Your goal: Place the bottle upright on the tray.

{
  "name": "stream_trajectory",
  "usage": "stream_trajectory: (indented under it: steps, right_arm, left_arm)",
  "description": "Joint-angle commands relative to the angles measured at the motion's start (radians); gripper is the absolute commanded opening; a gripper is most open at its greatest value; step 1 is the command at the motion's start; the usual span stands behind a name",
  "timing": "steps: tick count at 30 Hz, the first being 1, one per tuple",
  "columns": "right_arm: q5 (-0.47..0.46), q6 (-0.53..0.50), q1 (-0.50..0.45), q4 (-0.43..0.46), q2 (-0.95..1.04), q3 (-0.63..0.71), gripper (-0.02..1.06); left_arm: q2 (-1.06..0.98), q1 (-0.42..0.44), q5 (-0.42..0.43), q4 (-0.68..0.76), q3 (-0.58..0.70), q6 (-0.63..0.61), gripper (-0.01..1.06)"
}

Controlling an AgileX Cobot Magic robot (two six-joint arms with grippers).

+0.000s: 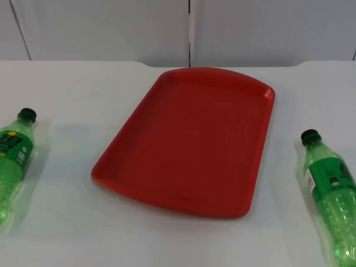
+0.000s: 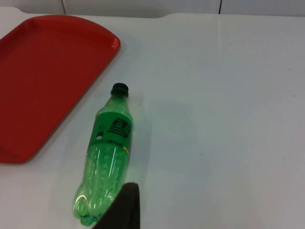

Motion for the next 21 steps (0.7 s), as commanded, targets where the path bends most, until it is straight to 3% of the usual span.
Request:
stream_trajectory:
  steps: [1,10,21]
  right_arm:
    - [-0.006,-0.002,-0.004,0.005,-0.004,0.0,1.05]
    - [-0.006,-0.002,-0.004,0.005,-0.004,0.0,1.05]
    - [-0.006,0.0,-0.004,0.005,-0.004,0.0,1.05]
  left_arm:
    - [0.023,-0.005,0.008,0.008,-0.023,0.003,1.04]
    - [0.131,-0.005,0.037,0.036,-0.09,0.003,1.04]
    - [0.404,0.001,0.169,0.095,-0.262,0.003,1.04]
